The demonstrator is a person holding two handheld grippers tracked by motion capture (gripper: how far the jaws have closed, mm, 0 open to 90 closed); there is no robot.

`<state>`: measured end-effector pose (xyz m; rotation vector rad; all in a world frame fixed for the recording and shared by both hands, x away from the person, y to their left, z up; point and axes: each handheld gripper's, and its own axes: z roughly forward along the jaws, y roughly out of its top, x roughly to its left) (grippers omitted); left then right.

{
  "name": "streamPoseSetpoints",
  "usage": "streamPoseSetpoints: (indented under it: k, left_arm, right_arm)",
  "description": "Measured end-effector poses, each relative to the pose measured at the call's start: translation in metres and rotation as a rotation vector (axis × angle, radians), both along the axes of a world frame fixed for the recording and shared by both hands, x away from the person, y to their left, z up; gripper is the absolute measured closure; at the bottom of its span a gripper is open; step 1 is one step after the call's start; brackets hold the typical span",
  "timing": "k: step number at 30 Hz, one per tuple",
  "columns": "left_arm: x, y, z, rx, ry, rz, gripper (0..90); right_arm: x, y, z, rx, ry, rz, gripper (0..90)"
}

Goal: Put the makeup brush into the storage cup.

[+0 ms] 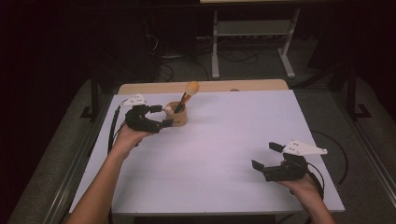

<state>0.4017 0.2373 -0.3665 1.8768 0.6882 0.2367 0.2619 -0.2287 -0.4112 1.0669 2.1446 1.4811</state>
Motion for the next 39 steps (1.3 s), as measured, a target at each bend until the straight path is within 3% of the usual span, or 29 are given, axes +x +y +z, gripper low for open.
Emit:
streamPoseSetpoints:
  k: [19, 28, 35, 39]
  left_arm:
    - [-0.044, 0.007, -0.015, -0.001, 0.002, -0.005, 10.5]
    - [-0.062, 0.013, -0.020, -0.017, -0.001, -0.003, 10.5]
    - [-0.084, 0.014, -0.023, -0.047, -0.006, -0.009, 10.6]
    - [-0.094, 0.017, -0.026, -0.041, -0.014, -0.014, 10.6]
  right_arm:
    - [0.000, -0.001, 0.000, -0.004, -0.003, -0.003, 3.2]
    - [0.000, -0.001, 0.001, 0.004, -0.005, -0.005, 3.3]
    - [0.000, -0.002, 0.000, 0.005, -0.002, -0.005, 3.2]
    - [0.000, -0.001, 0.001, 0.005, -0.007, -0.004, 3.2]
